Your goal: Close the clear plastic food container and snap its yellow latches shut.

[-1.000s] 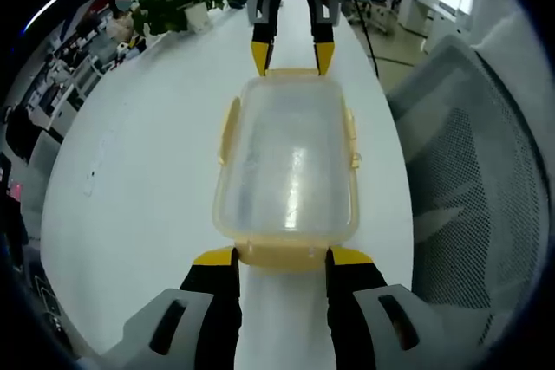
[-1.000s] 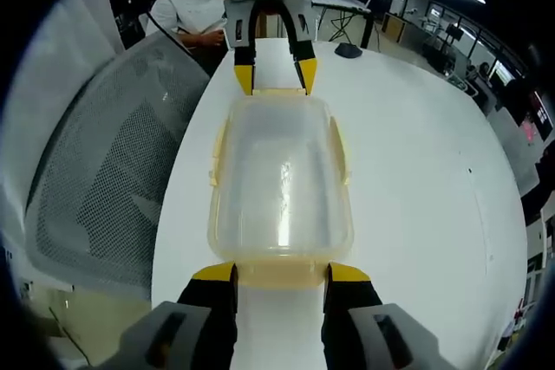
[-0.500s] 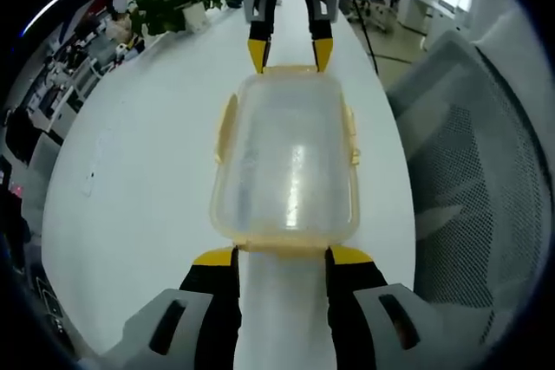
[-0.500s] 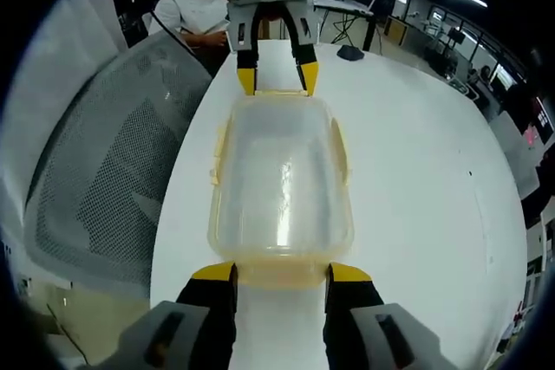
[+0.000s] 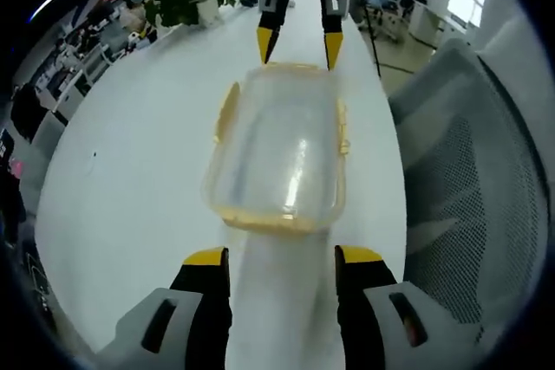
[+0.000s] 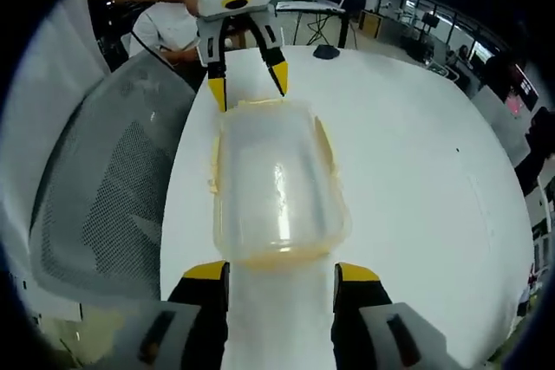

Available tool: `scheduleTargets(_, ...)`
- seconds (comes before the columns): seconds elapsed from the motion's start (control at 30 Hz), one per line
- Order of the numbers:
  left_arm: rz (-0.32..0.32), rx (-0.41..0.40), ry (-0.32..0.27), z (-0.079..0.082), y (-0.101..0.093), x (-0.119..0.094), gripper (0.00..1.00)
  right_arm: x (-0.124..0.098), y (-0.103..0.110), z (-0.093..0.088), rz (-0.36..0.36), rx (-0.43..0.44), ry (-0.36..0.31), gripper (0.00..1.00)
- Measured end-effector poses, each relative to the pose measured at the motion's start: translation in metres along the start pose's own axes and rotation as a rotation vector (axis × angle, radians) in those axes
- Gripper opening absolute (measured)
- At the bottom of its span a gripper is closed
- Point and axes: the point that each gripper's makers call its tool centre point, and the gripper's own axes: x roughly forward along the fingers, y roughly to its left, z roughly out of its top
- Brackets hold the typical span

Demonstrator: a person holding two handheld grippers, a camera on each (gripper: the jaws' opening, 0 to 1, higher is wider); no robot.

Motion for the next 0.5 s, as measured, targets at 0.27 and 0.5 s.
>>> scheduleTargets(0.27, 0.027, -0.143, -0.043, 0.017, 0.0, -0.004, 0.39, -0.001, -0.003, 0.008, -0.034, 0.155, -0.026, 0.37)
scheduleTargets(0.5, 0.1, -0.267, -0.065, 0.029, 0.006, -0.009, 0.39, -0.003, -0.008, 0.012, -0.1, 0.305, -0.025, 0.31)
